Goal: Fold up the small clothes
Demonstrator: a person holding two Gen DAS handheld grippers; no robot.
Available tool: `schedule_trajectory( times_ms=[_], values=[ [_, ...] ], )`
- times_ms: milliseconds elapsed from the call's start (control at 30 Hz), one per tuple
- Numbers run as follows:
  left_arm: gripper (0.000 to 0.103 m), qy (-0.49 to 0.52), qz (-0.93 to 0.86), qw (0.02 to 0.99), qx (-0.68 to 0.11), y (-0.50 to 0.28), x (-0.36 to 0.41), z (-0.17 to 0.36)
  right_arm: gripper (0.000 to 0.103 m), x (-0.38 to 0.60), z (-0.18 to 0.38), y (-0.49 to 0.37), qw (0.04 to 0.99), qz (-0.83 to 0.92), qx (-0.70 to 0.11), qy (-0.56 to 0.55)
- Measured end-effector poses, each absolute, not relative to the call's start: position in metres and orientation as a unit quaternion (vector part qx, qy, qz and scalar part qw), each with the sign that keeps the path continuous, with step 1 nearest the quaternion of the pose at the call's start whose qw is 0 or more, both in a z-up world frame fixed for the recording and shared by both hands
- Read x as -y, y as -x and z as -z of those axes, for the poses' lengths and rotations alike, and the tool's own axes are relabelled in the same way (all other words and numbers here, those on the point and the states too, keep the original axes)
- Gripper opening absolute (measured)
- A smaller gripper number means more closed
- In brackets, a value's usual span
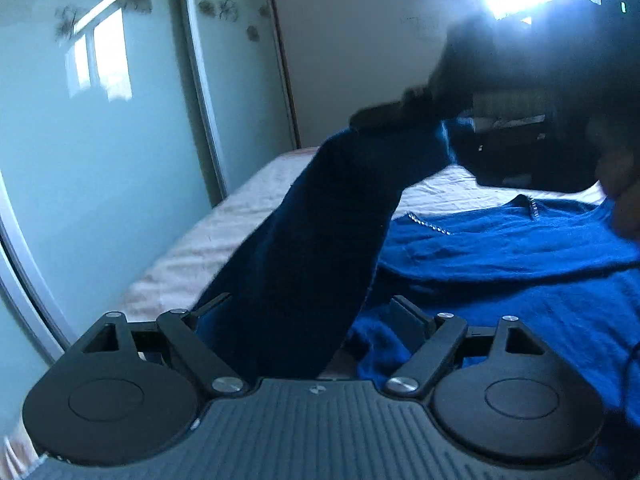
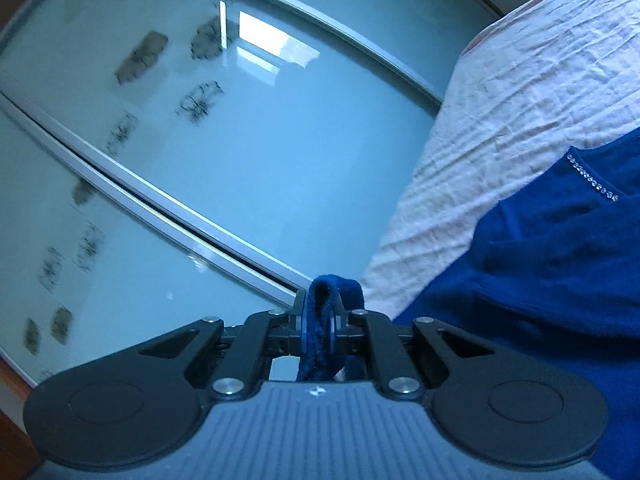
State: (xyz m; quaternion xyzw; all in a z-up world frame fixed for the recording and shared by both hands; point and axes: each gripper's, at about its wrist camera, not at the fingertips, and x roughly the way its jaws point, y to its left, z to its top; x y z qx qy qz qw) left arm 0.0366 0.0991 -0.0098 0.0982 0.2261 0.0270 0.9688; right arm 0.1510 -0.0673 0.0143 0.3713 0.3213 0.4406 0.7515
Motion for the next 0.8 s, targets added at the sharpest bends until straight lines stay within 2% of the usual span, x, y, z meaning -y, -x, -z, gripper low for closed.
schedule_trajectory(
  times_ms=[133, 367, 800],
  values=[
    [0.087, -0.129, -0.047, 0.967, -0.215, -0.051, -0.083, 0.01, 0.009, 0.088, -0.021, -0.154, 0.754, -0.432, -0.309, -0.387],
    [0.087, -0.083, -0.045, 0.965, -0.246, -0.084, -0.086, 0.013, 0.01, 0.145, -0.022, -0.156, 0.779, -0.381, -0.28, -0.412],
    [0.087, -0.073, -0.008, 0.964, -0.254, -0.105, -0.055, 0.011, 0.01, 0.233, 0.012, -0.148, 0.822, -0.266, -0.266, -0.428]
  ],
)
